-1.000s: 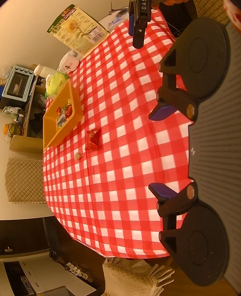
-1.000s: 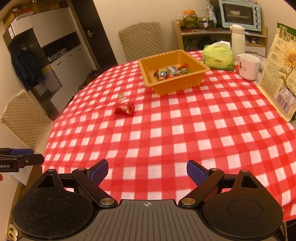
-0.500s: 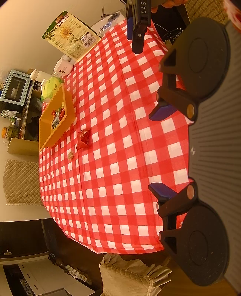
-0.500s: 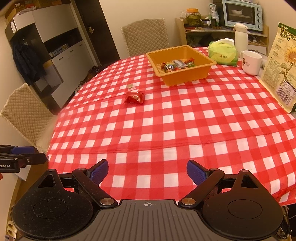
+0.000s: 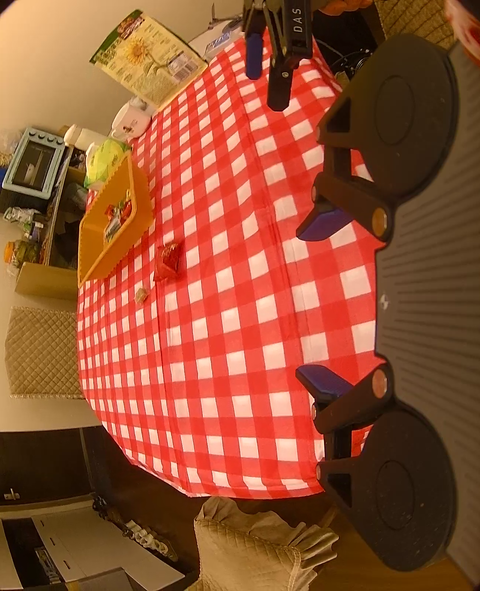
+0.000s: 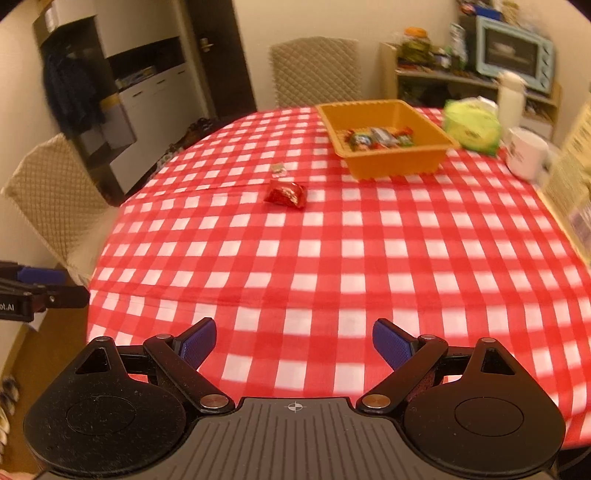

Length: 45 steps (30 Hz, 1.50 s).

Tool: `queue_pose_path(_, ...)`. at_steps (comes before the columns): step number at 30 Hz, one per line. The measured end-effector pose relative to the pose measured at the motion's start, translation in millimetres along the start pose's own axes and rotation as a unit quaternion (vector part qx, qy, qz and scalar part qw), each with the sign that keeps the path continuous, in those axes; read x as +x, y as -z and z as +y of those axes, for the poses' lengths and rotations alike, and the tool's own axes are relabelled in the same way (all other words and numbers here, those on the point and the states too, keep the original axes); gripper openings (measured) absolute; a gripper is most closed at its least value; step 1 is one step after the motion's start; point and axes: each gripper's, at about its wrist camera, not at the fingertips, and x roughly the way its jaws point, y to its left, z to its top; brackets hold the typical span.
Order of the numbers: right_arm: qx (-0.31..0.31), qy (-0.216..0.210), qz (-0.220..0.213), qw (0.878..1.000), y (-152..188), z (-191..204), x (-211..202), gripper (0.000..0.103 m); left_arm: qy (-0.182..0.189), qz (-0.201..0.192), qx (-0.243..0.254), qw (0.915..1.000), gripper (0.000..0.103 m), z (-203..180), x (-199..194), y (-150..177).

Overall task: Organize snacks
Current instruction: 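Withdraw both grippers from the tray toward the remaining red packet and brown candy, then grasp the red candy packet with the right gripper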

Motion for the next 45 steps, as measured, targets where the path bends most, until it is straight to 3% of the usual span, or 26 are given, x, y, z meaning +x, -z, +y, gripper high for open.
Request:
queue_pose_path(15, -0.122, -0.042, 0.005, 0.992, -68, -21, 103, 0.090, -0.059, -0.013, -0.041, 0.9973, 0.072, 23, 55, -49)
queue_pose_path(22, -0.165, -0.068, 0.007, 0.984, -94, -31, 147, 0.080, -0.078, -0.007, -0.064, 0.9949, 0.072, 33, 85, -70)
queue_pose_path(31, -0.246, -0.078, 0.006, 0.966, -123, -30, 201, 0.065, -0.088, 0.007, -0.080, 0.9929, 0.072, 34, 114, -83)
queue_pose_path(45, -0.314, -0.110, 0.020, 0.943, -143, -24, 256, 0.058, -0.098, 0.021, -0.096, 0.9903, 0.072, 46, 142, -96)
